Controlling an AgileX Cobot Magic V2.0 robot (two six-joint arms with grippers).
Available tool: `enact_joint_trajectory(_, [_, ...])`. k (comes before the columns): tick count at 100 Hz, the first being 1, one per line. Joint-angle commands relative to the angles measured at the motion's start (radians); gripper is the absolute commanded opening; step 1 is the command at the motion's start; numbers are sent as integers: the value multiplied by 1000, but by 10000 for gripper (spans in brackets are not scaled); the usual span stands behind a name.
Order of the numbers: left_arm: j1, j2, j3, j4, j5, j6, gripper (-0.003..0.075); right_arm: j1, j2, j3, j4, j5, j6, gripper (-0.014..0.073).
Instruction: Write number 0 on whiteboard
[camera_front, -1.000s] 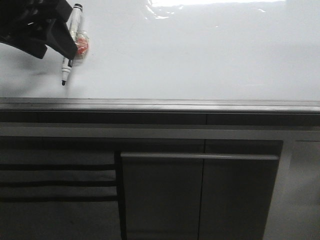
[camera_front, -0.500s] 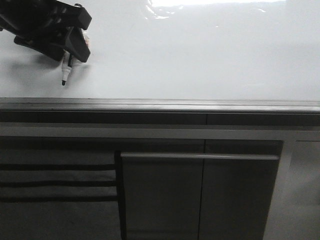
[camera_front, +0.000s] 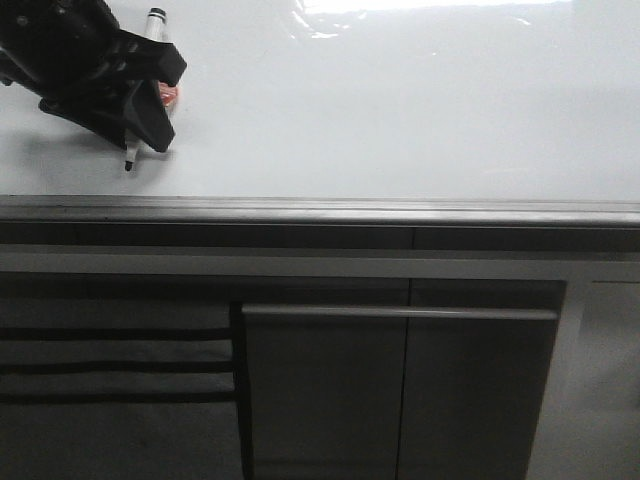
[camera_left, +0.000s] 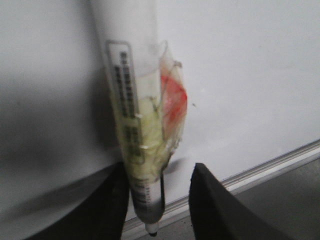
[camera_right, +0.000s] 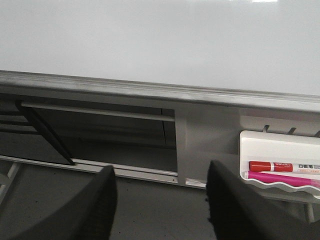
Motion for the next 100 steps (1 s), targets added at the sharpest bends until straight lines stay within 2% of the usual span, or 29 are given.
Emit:
enact_joint_trajectory(1, [-5,-24,-33,12,-73,-1,174,-4,9,-36,5,-62,-8,363])
enact_joint_trajectory(19, [-5,-24,-33,40,-76,-1,-22,-4,9,-36,5,-62,-8,363])
enact_joint_trajectory(35, [-5,-26,-33,57,-70,-1,-20,-4,9,-36,5,-62,-8,363])
enact_joint_trajectory(47, [-5,-64,-33,76,-8,1,-20,-4,9,-44,21,-46,-26,363])
enact_joint_trajectory(63, [-11,-192,-33,79,175,108,-20,-4,18,-96,246,38,-275,363])
enact_joint_trajectory(75, [-43,-316,-24,68,324,159,-20,-4,64,-157,424,156,-466,363])
enact_joint_trajectory(89, [-152,-475,48,64,385,166,-20,11,157,-212,632,295,-688,363])
enact_joint_trajectory(100, [-260,-563,128,46,431,166,-20,66,246,-258,671,386,-771,363])
